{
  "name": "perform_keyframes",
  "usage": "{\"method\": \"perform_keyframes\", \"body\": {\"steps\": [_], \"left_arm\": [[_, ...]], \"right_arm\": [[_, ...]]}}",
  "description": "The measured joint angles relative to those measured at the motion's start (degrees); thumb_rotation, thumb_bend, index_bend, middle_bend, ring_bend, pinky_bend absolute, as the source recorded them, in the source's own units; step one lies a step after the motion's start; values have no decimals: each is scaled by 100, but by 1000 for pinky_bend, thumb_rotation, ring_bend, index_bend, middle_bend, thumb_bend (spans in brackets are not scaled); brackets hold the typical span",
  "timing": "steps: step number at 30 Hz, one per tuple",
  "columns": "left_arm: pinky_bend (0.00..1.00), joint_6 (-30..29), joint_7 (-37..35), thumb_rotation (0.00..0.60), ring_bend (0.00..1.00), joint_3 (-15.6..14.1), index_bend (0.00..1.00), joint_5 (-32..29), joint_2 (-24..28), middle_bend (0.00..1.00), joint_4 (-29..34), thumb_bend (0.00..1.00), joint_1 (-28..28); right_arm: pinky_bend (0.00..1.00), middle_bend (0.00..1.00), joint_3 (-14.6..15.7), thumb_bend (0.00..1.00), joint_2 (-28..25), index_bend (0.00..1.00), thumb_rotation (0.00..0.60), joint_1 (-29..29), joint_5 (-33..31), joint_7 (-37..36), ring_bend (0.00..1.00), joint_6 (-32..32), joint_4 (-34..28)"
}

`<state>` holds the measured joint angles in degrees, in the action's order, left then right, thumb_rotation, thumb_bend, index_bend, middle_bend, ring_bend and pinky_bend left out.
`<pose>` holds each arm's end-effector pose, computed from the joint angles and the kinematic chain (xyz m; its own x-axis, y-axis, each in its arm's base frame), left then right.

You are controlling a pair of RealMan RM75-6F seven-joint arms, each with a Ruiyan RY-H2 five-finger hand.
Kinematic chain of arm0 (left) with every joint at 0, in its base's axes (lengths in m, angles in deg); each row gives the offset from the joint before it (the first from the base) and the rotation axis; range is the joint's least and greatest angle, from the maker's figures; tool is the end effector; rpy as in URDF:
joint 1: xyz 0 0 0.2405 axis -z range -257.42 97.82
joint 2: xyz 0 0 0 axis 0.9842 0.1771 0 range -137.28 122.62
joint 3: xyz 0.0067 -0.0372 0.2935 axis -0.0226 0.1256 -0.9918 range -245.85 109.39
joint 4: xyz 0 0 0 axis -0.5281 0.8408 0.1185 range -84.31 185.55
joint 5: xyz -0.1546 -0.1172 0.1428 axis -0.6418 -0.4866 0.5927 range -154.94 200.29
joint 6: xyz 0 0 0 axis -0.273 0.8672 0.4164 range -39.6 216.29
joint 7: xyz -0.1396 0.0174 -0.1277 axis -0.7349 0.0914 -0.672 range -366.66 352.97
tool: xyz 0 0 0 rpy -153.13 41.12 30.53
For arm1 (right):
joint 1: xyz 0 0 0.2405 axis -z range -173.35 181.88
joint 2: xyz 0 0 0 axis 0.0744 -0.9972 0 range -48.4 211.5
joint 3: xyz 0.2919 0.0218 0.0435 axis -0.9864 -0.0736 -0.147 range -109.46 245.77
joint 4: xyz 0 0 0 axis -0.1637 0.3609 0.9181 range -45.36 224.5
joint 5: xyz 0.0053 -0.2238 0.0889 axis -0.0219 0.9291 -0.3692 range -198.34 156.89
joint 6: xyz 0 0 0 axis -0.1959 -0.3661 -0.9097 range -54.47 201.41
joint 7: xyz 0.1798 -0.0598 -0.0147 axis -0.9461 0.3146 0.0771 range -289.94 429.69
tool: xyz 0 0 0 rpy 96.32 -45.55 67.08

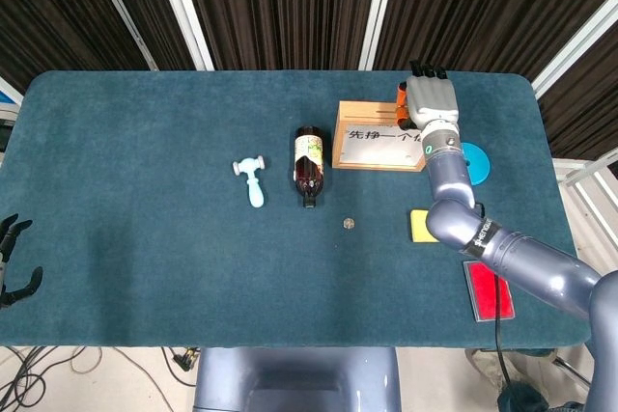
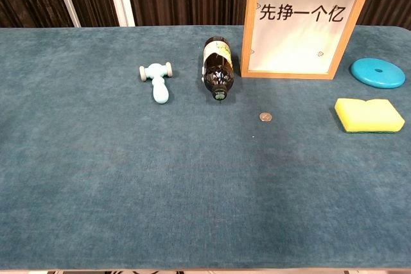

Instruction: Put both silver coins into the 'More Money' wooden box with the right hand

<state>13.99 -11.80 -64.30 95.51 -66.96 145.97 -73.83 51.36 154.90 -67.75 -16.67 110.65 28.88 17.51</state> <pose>-0.3988 0.2374 0.1592 0.2818 0.1377 0.9495 0.9290 0.2083 -0.3059 -0.0901 -0.6037 0.1067 0.4305 -0.1967 0.8809 -0.8935 0.0453 0.4468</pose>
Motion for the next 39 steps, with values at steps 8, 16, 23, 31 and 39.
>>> {"method": "perform_keyframes", "body": {"steps": [8,16,23,31,39], "left_arm": [[17,6,2,600,0,1,141,-15,2,0,5,399,-1],[16,28,10,600,0,0,141,-32,7,0,14,400,3],[17,50,16,600,0,1,141,-61,18,0,30,399,6],[16,55,20,600,0,3,142,-77,20,0,35,399,5],[17,26,29,600,0,7,141,-78,21,0,53,399,-6]], "right_arm": [[0,15,28,595,-31,487,600,2,0,-16,0,20,-36],[0,12,39,594,-88,459,600,20,59,-63,0,-18,-127],[0,9,54,595,-142,422,600,35,62,-91,0,-26,-219],[0,9,25,594,-190,403,600,61,129,-205,0,-70,-317],[0,9,-8,515,-329,386,600,295,970,-489,0,-810,-820]]}}
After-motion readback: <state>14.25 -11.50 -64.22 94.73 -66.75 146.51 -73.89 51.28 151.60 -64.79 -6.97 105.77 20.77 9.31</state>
